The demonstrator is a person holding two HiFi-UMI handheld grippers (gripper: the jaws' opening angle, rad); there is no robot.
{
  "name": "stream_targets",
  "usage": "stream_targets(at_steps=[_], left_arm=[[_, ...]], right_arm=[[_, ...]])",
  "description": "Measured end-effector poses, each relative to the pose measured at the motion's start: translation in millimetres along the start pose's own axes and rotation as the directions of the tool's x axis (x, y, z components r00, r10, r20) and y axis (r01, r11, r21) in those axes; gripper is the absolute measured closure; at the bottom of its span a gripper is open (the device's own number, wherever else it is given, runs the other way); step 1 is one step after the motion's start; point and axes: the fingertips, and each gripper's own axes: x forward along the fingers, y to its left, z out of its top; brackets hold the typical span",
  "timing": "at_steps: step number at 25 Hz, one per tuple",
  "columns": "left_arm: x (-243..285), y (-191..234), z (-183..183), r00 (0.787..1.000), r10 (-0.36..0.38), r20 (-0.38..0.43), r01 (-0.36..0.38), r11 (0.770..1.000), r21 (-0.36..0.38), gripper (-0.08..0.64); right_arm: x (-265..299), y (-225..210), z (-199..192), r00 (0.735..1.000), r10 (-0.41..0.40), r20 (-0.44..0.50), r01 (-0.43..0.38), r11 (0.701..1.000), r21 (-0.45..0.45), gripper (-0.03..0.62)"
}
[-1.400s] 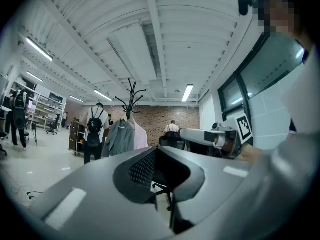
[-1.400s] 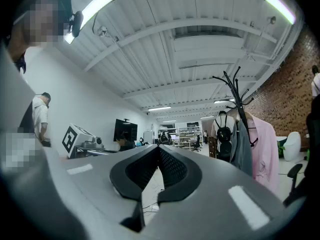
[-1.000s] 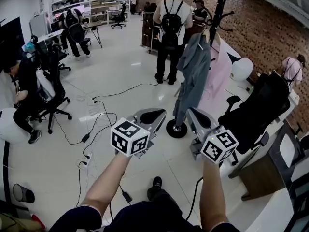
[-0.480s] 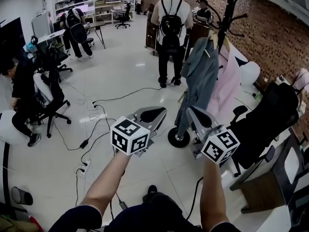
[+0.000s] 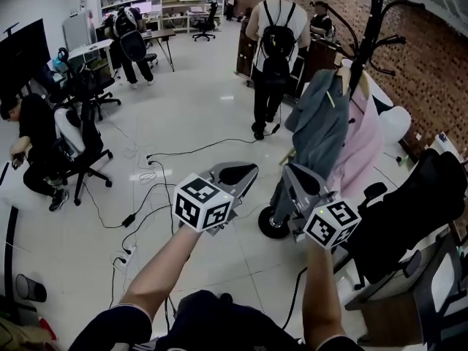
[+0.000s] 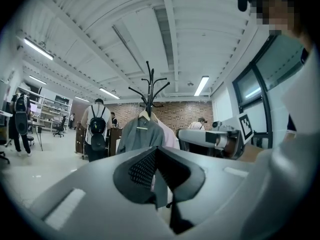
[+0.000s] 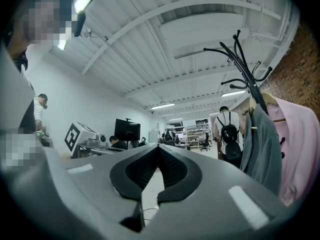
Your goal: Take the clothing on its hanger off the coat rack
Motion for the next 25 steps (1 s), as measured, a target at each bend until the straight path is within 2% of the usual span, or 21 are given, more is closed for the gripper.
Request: stream_targets(at_steps=[7,11,19,25], left_arm=[[39,33,9,1.0,-0.011,0.019,0.011,1.0,0.009,0.548],[63,61,16,0.998,-0.046,0.043,0.046,0.999,0.005,0.548],[115,138,22,0.986,-0.165,0.039,0.164,0.986,0.021,0.548],[155,194,27,0.956,-0.291,0.026,0.291,0.957,0.006,0.548]], right_arm=[[30,-36,4,1.0,0.001,0.003,-0.001,1.0,-0.018,0.592],[52,-59,7,0.999,-0.033,-0.003,0.033,0.999,-0.04,0.592],[116,-115,0,0.987,-0.158,-0.008,0.157,0.985,-0.065,0.592],[162,-156,2,0.954,-0.299,0.006,0.298,0.951,-0.078,0.592]])
